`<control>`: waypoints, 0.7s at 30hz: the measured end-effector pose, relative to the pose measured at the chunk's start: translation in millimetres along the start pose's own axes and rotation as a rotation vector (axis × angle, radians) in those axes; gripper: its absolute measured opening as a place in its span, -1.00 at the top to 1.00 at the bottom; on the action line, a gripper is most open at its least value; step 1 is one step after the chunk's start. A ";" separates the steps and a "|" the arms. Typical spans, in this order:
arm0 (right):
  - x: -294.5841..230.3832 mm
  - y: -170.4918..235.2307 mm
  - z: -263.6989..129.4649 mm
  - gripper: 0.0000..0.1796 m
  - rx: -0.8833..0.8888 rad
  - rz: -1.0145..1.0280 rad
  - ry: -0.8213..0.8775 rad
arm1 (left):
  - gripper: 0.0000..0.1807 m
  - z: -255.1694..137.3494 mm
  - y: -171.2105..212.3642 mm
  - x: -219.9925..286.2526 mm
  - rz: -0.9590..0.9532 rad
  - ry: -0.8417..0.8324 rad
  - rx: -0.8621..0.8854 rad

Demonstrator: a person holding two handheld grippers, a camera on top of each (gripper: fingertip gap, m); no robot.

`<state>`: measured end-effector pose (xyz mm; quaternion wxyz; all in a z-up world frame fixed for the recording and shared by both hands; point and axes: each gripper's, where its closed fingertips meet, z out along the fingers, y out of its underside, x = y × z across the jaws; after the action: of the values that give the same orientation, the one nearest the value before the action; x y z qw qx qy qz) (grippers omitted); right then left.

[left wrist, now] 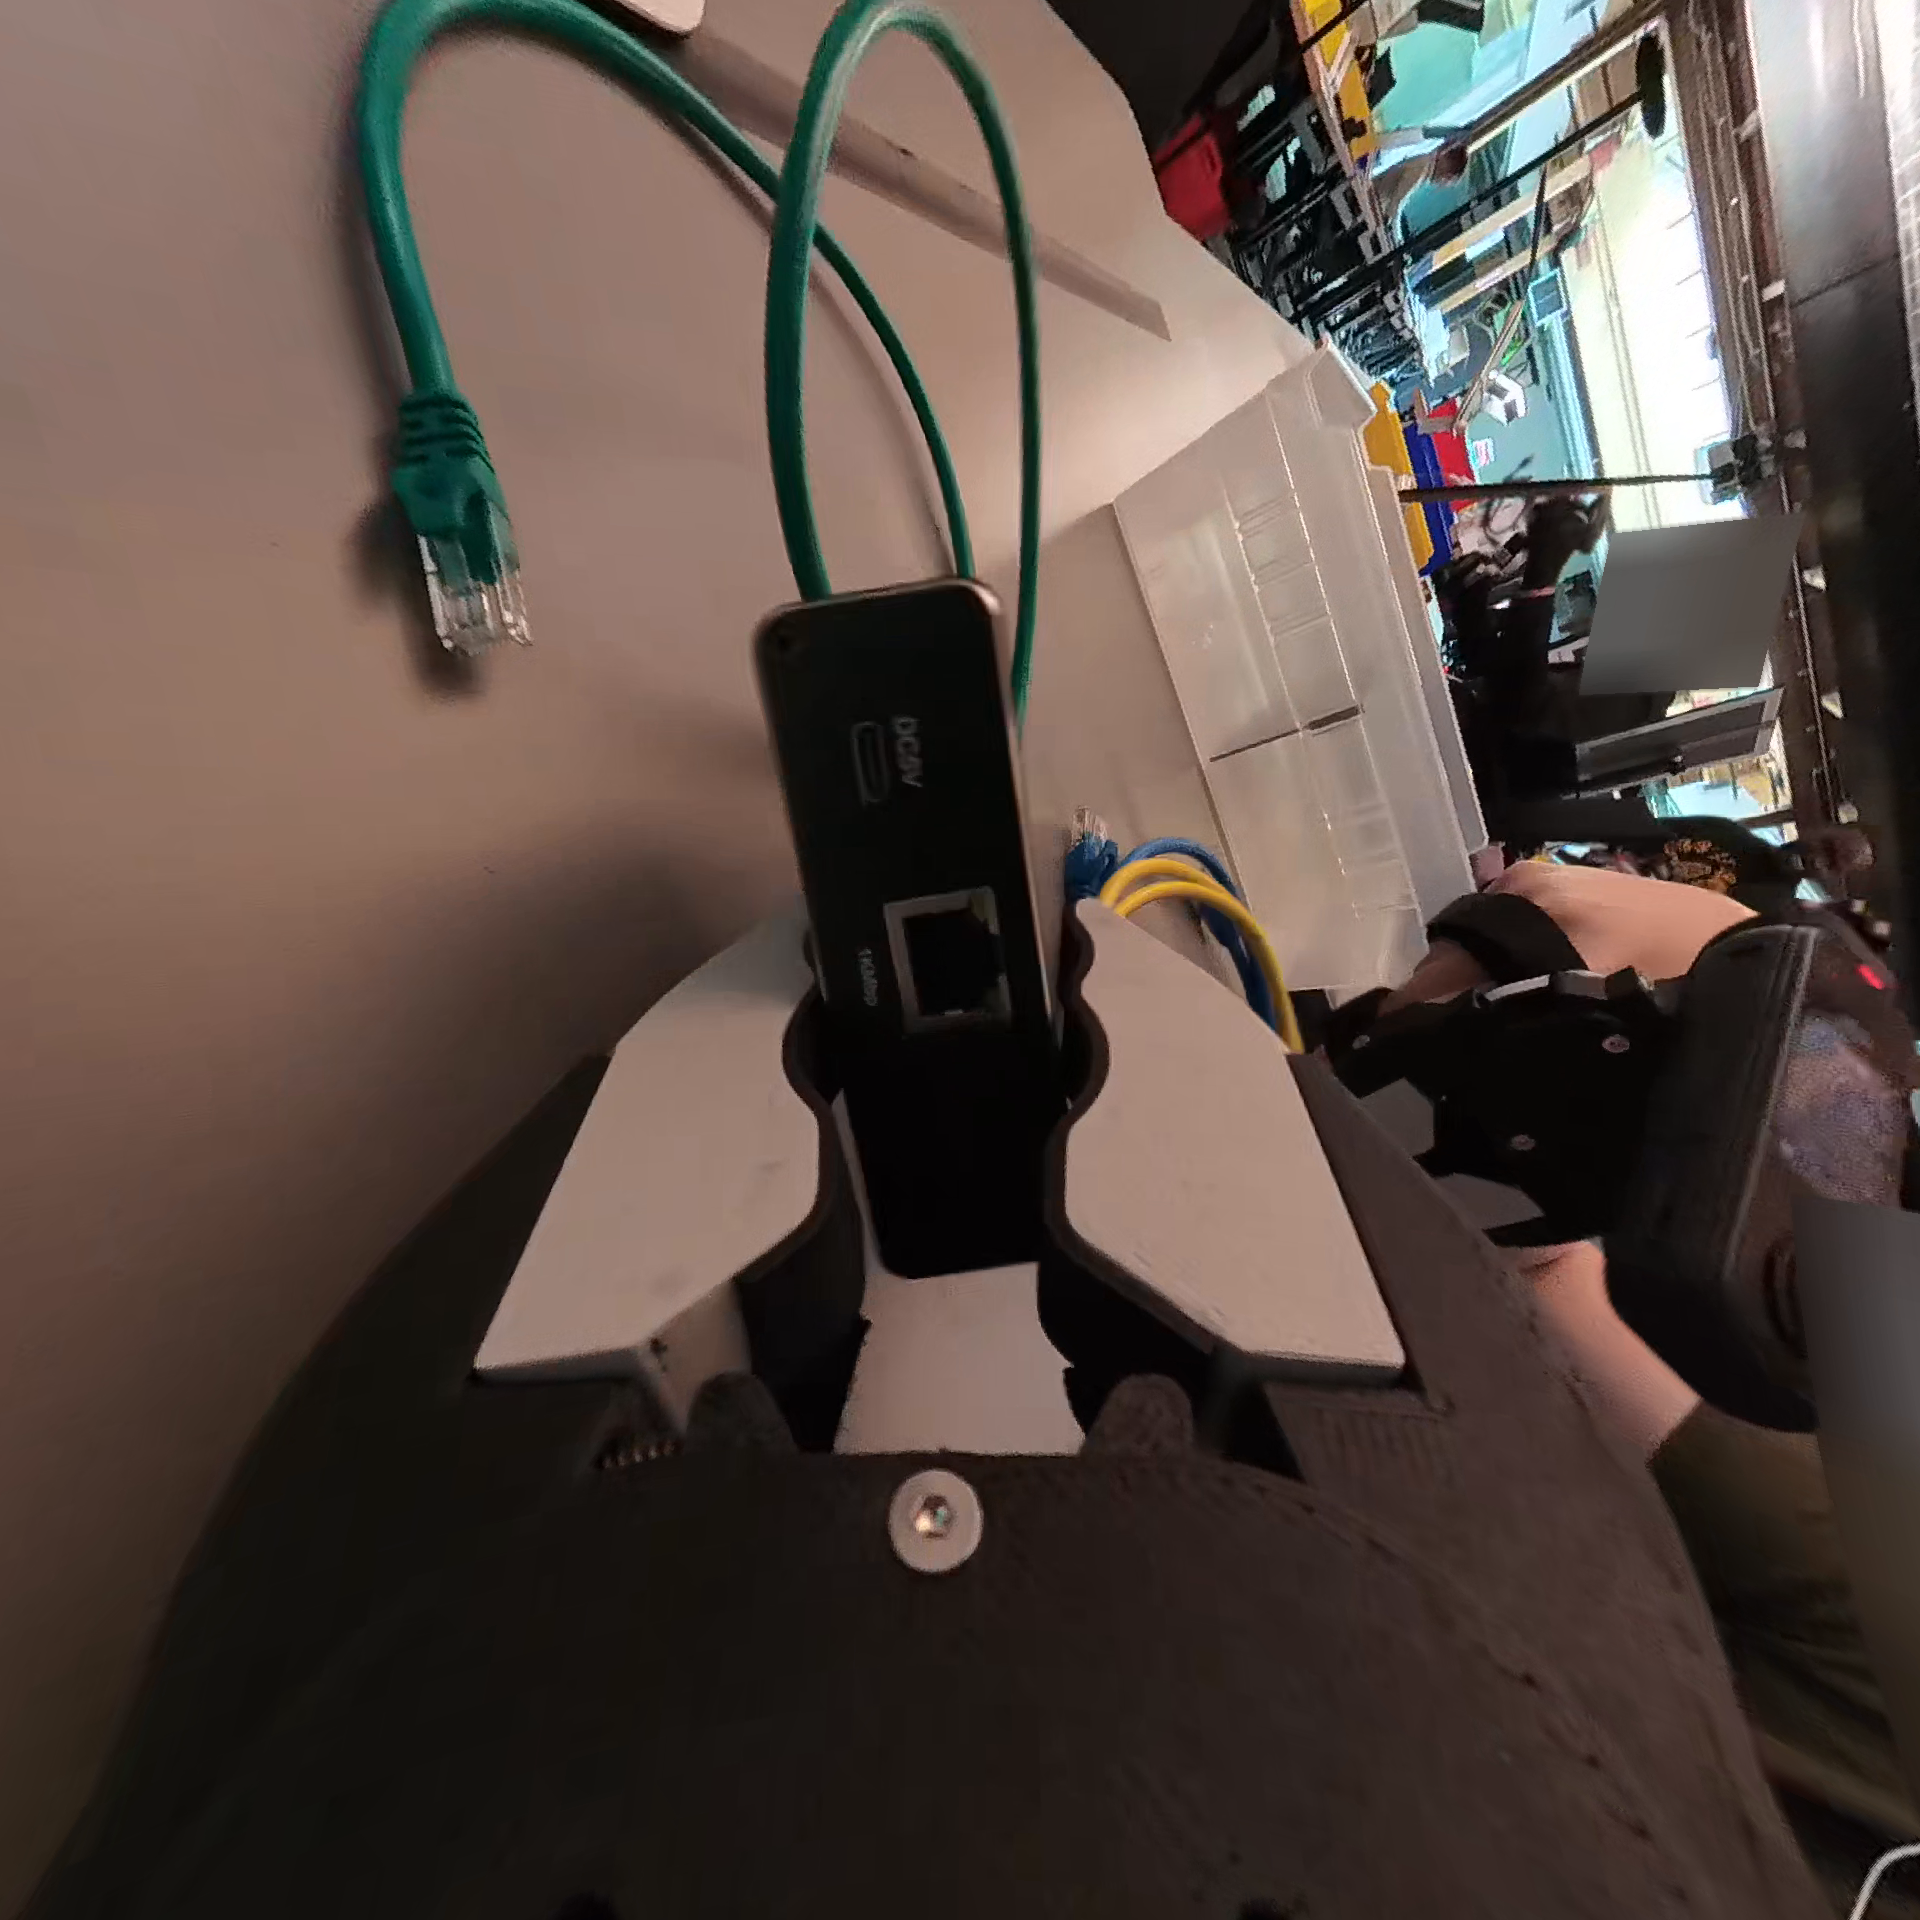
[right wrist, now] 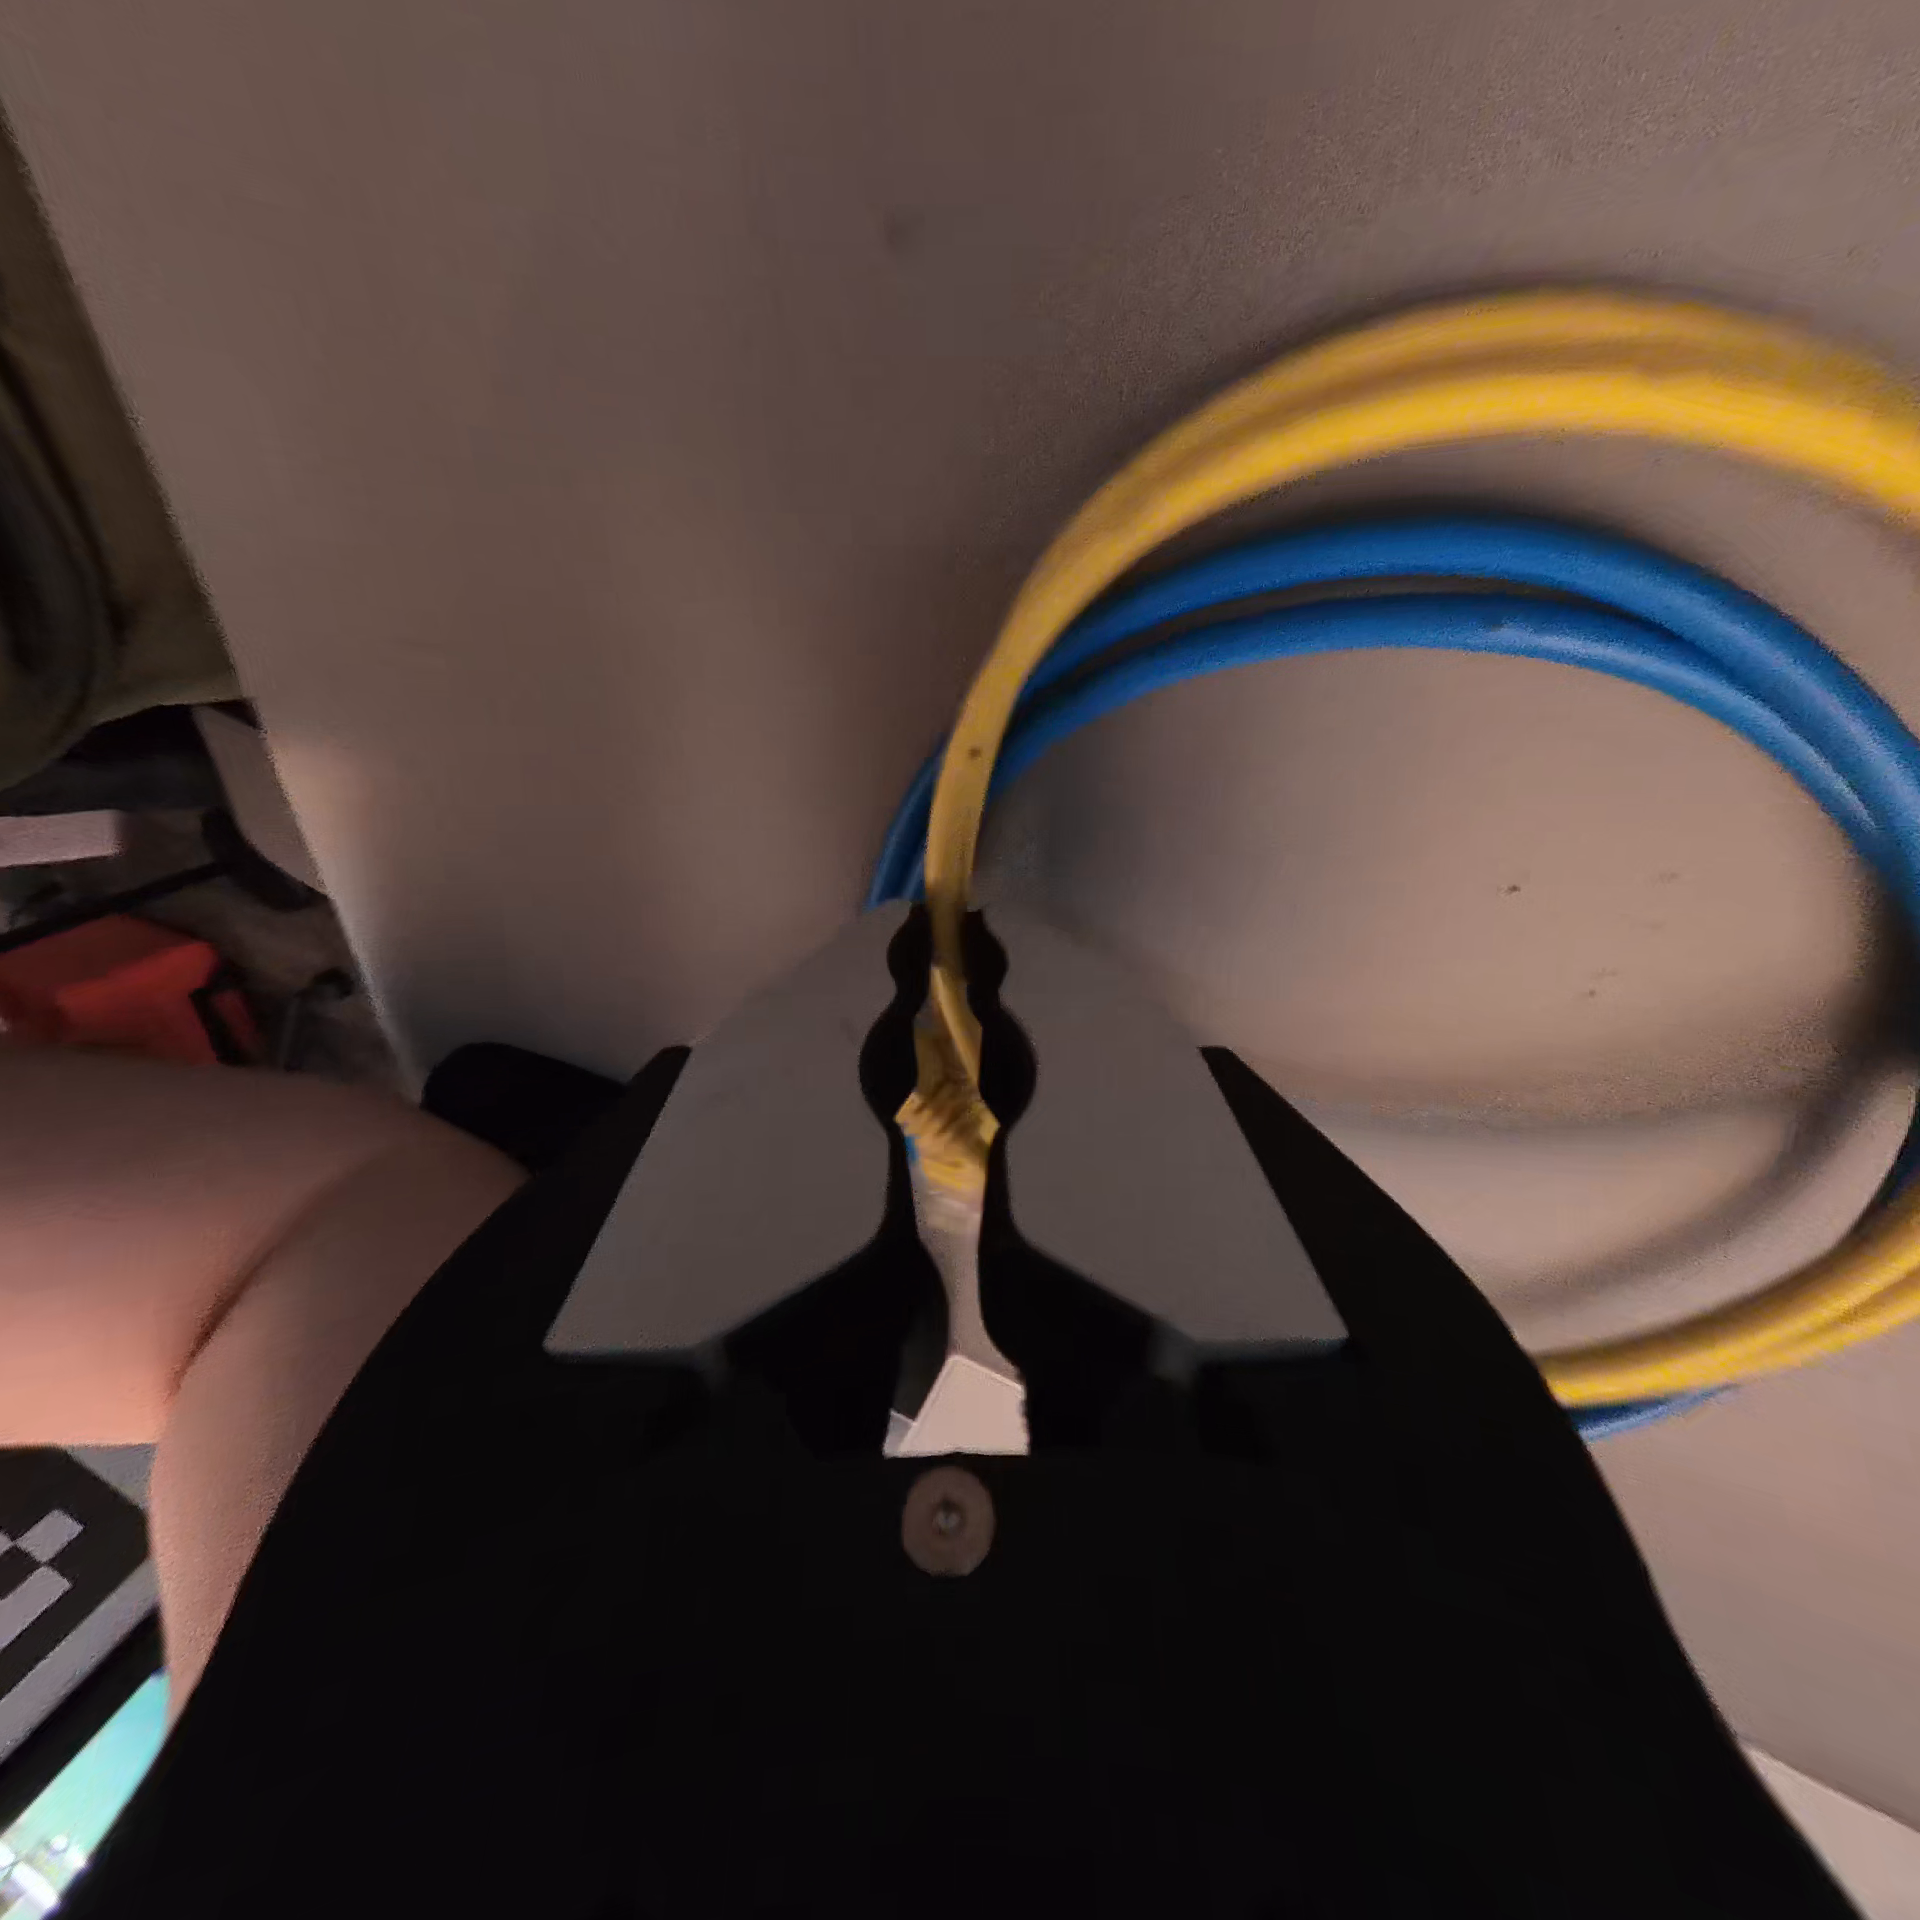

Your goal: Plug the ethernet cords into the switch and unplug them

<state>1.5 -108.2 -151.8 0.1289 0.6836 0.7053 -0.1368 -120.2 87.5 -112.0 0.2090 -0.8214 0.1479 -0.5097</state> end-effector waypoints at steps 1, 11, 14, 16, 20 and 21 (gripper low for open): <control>-3.4 -3.3 -4.4 0.93 0.031 0.005 -0.021 | 0.56 -0.4 -0.4 -0.6 -0.003 -0.003 0.003; -23.6 -30.0 -92.6 0.94 0.560 -0.049 -0.058 | 0.25 -7.7 5.6 -16.0 -0.144 0.004 -0.076; -23.1 -39.2 -123.9 0.94 0.732 -0.068 -0.024 | 0.19 -16.9 8.7 -19.6 -0.106 -0.070 -0.141; -24.8 -41.7 -137.8 0.94 0.805 -0.083 -0.019 | 0.18 -24.5 11.9 -26.5 -0.056 -0.179 -0.192; -22.9 -43.3 -152.0 0.94 0.885 -0.078 -0.013 | 0.07 -34.8 14.1 -41.3 0.110 -0.442 -0.269; -21.1 -43.5 -153.9 0.93 0.896 -0.067 -0.011 | 0.03 -37.1 13.9 -44.9 0.158 -0.512 -0.289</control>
<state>-40.5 -72.2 -0.4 -0.1806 0.6480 0.5975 -0.4364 -173.6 88.8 -139.1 0.1596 -0.9303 0.2248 -0.2421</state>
